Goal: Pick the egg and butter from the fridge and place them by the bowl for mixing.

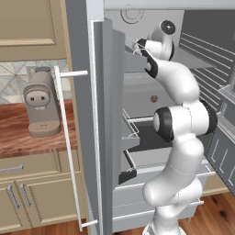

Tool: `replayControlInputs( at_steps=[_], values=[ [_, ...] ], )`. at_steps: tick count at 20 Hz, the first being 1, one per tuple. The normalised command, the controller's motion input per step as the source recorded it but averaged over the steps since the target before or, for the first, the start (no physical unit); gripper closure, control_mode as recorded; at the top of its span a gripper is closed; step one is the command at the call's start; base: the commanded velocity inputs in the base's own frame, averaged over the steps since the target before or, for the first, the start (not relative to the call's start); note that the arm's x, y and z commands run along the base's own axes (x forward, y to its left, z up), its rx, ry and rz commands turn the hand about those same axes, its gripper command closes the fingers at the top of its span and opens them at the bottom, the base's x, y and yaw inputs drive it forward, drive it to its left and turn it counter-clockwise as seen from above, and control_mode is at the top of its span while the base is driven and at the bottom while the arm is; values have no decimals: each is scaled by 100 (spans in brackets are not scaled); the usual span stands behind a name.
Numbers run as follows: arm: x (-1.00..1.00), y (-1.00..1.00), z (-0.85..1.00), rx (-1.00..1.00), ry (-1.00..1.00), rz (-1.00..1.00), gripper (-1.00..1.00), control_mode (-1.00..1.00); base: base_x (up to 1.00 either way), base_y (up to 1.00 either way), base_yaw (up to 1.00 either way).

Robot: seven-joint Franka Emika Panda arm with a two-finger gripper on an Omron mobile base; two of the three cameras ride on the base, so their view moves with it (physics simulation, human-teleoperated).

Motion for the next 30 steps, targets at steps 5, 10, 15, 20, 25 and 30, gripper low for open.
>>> replayControlInputs(
  at_steps=[5, 10, 15, 20, 25, 30],
  values=[
    [-97, 0, 74, 0, -52, 0, 100, -100, 0, 0, 0],
    [-100, 0, 34, 2, -32, -3, 100, -100, 0, 0, 0],
    [-100, 0, -6, 0, -3, -3, 100, -100, 0, 0, 0],
    [-100, 0, -17, 1, 14, -2, 100, -100, 0, 0, 0],
    [-100, -2, 0, 8, 41, -5, 100, -100, 0, 0, 0],
    [-100, -5, -39, 3, 46, -4, 100, -100, 0, 0, 0]
  ],
)
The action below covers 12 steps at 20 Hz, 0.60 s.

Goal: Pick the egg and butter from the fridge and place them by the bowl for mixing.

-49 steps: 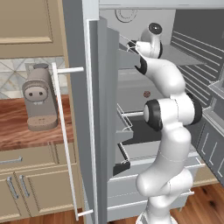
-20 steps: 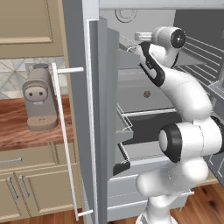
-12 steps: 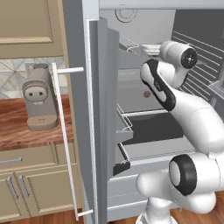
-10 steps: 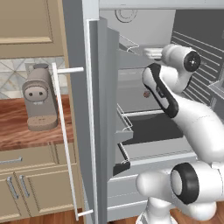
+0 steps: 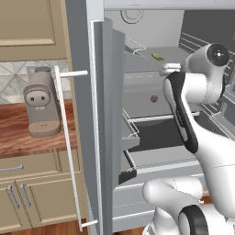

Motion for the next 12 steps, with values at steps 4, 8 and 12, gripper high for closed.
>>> replayControlInputs(
  at_steps=[4, 8, 12],
  values=[
    [-21, 0, -27, -1, 7, 1, 100, -100, 0, 0, 0],
    [-37, 0, -21, 0, 6, 0, 100, 100, -25, 0, 0],
    [0, 0, 0, 0, 0, 0, 100, 100, -100, 0, 0]
  ],
)
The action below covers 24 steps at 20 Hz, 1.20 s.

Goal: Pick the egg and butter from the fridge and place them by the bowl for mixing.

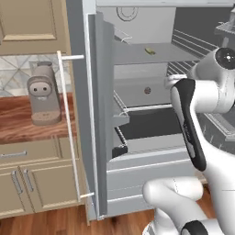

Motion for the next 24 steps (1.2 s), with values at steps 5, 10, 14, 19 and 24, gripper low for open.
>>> replayControlInputs(
  at_steps=[5, 10, 14, 19, 24],
  values=[
    [0, 0, 0, 0, 0, 0, 100, 100, -95, 40, 1],
    [0, 0, 0, 0, 0, 0, 100, 100, -55, 82, 6],
    [0, 0, 0, 0, 0, 0, 100, 100, -36, 47, 6],
    [0, 0, 0, 0, 0, 0, 100, 100, -41, 29, 6],
    [0, 0, 0, 0, 0, 0, 100, 100, -97, 54, 0]
  ],
)
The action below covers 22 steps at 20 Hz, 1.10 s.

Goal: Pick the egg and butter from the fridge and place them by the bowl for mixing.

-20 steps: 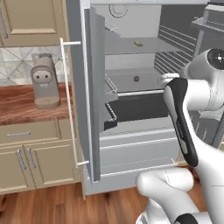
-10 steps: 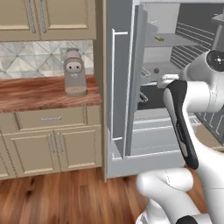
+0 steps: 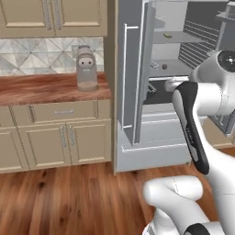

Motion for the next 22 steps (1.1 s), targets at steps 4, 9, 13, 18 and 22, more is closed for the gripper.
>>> replayControlInputs(
  at_steps=[4, 9, 13, 18, 22],
  values=[
    [0, 0, 0, 0, 0, 0, 100, 100, -20, 100, 0],
    [0, 0, 0, 0, 0, 0, 100, 100, 25, 100, 5],
    [0, 0, 0, 0, 0, 0, 100, 100, 50, 100, 11],
    [0, 0, 0, 0, 0, 0, 100, 100, 53, 100, 9],
    [0, 0, 0, 0, 0, 0, 100, 100, 51, 100, 7]
  ],
)
